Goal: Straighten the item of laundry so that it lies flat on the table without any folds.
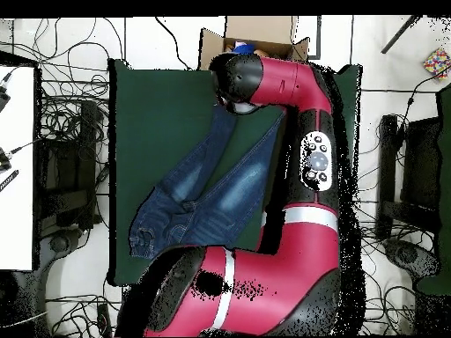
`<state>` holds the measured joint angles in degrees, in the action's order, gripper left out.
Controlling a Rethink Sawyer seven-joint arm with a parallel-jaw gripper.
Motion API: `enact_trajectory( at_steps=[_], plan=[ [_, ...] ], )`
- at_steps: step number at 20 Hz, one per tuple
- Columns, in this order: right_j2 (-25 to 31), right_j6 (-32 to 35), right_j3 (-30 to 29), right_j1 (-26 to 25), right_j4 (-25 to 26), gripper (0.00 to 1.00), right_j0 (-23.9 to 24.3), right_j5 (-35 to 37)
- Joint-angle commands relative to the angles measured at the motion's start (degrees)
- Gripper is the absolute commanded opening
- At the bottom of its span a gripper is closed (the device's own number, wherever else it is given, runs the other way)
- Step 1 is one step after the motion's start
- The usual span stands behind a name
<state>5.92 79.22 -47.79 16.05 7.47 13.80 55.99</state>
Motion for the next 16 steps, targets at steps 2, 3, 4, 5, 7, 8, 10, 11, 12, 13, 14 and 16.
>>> enact_trajectory(
  at_steps=[2, 3, 4, 5, 7, 8, 10, 11, 12, 13, 14, 16],
  plan=[
    [1.9, 9.5, -13.2, 0.3, -0.5, 1.00, -1.3, -6.0],
    [1.8, 9.7, -14.1, 0.5, -0.5, 1.00, -1.4, -6.6],
    [1.7, 9.9, -14.8, 0.8, -0.5, 1.00, -1.5, -7.1],
    [1.6, 10.2, -15.1, 0.9, -0.5, 1.00, -1.6, -7.3],
    [1.3, 10.5, -15.0, 0.8, -0.6, 1.00, -1.9, -7.3],
    [1.3, 10.7, -15.0, 0.7, -0.7, 1.00, -2.1, -7.3],
    [1.2, 11.2, -15.5, 0.8, -1.0, 1.00, -2.4, -7.4],
    [1.2, 11.5, -16.0, 1.0, -1.1, 1.00, -2.6, -7.6],
    [1.1, 11.9, -17.1, 1.6, -1.3, 1.00, -2.8, -8.0],
    [1.0, 12.1, -17.6, 1.8, -1.3, 1.00, -3.0, -8.1],
    [1.0, 12.3, -18.1, 2.1, -1.4, 1.00, -3.2, -8.4],
    [1.1, 12.8, -18.7, 1.9, -1.5, 1.00, -3.5, -9.2]
  ],
)
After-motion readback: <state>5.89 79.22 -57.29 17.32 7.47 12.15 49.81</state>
